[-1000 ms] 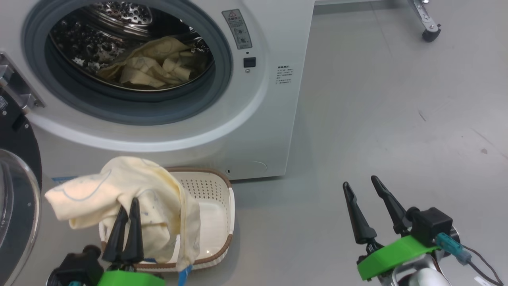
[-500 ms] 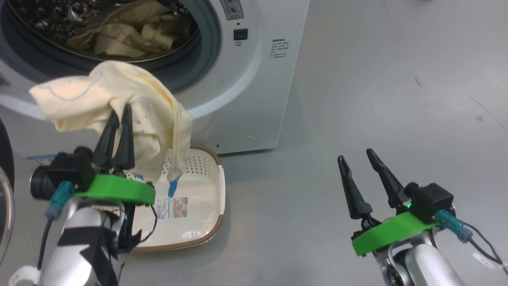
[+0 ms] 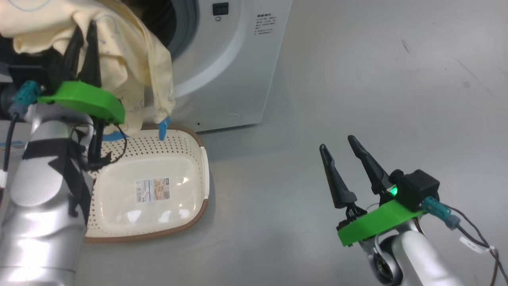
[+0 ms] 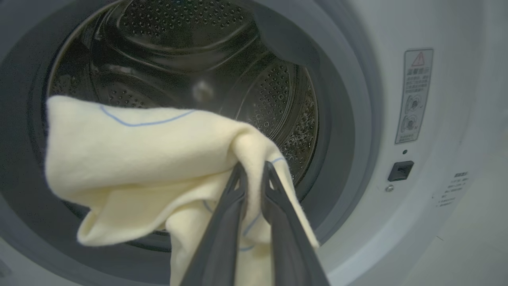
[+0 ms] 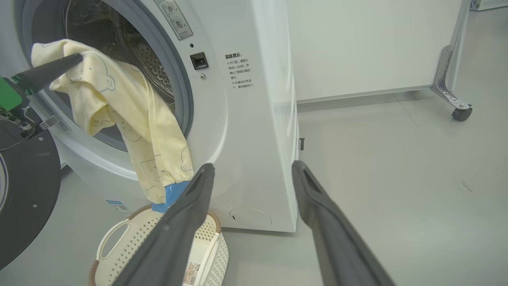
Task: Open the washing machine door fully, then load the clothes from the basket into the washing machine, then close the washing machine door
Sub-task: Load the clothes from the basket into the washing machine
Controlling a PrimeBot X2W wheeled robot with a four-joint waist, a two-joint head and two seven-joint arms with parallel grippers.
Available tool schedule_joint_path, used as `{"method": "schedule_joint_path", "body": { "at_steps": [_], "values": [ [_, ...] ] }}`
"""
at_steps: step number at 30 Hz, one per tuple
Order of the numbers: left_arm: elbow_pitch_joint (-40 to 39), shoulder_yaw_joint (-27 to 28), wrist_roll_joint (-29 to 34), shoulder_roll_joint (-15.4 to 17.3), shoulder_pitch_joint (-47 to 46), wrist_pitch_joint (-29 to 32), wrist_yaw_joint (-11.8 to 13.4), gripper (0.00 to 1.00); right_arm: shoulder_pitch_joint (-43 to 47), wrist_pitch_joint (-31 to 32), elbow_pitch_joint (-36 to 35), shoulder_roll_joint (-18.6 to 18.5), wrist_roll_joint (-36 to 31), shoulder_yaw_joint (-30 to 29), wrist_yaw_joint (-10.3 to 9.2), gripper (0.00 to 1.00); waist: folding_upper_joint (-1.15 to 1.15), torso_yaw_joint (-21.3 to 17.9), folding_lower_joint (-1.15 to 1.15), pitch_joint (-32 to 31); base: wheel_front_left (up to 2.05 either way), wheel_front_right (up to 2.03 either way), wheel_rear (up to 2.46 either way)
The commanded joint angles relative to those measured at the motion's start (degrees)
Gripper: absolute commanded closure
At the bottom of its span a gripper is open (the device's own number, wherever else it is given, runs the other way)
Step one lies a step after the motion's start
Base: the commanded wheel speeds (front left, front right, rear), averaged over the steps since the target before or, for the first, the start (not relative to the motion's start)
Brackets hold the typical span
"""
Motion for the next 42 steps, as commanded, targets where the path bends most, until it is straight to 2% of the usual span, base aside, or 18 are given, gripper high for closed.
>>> {"method": "schedule_joint_path", "body": {
  "at_steps": [1, 6, 13, 26, 34, 42],
  "values": [
    [-1.09, 1.99, 0.41, 2.59, -3.58, -0.10, 0.26, 1.00, -2.32, -0.37, -1.96, -0.49, 0.44, 1.41, 0.10, 0.00, 0.00, -1.24, -0.01, 2.51, 0.00, 0.00, 0.00],
    [5.49, 1.82, 1.42, 4.23, -13.28, -0.99, 0.75, 1.00, -6.12, -0.37, -2.66, -0.49, 1.14, 4.08, 0.10, 0.00, 0.00, -3.23, -0.01, 9.68, 0.00, 0.00, 0.00],
    [11.91, 1.15, 2.98, 6.75, -21.94, -1.93, 1.27, 1.00, -9.17, -0.37, -3.23, -0.49, 1.91, 6.43, 0.10, 0.00, 0.00, -5.14, -0.01, 15.77, 0.00, 0.00, 0.00],
    [21.80, 0.03, 4.56, 10.55, -33.02, -3.66, 2.12, 1.00, -7.92, -0.37, -2.80, -0.49, 2.13, 8.45, 0.10, 0.00, 0.00, -7.03, -0.01, 18.22, 0.00, 0.00, 0.00],
    [24.01, -0.81, 5.11, 10.90, -38.34, -4.55, 3.29, 1.00, -6.58, -0.37, -2.69, -0.49, 1.36, 8.57, 0.10, 0.00, 0.00, -7.60, -0.01, 19.85, 0.00, 0.00, 0.00],
    [22.35, -0.80, 5.25, 11.41, -39.41, -4.97, 4.75, 1.00, -5.46, -0.37, -2.98, -0.49, 1.39, 8.67, 0.10, 0.00, 0.00, -8.31, -0.01, 21.09, 0.00, 0.00, 0.00]
  ]
}}
